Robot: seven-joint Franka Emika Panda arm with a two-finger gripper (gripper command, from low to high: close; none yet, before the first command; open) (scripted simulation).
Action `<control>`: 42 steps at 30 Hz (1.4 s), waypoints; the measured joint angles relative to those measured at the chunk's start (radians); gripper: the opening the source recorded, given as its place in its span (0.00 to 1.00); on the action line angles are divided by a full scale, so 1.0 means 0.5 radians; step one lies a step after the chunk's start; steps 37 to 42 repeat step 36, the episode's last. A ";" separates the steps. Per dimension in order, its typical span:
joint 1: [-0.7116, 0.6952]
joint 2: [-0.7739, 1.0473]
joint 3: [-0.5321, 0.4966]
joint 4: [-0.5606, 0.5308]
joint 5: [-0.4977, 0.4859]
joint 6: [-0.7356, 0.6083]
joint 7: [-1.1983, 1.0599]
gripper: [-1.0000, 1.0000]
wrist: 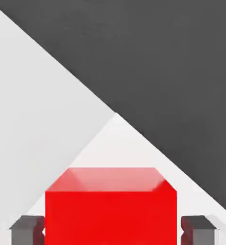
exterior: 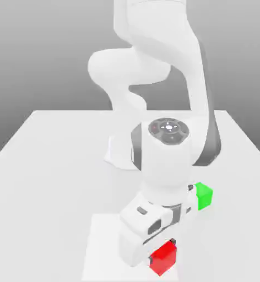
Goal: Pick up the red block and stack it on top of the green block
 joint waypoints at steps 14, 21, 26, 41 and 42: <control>0.270 -0.647 0.148 -0.346 0.063 -0.311 0.404 0.00; 0.508 -1.069 0.340 -0.730 0.146 -0.343 0.933 0.00; 0.614 -1.296 0.541 -0.968 0.182 -0.322 1.282 0.00; 0.520 -0.777 0.602 -0.976 -0.035 0.203 1.467 1.00; 0.520 -0.777 0.602 -0.976 -0.035 0.203 1.467 1.00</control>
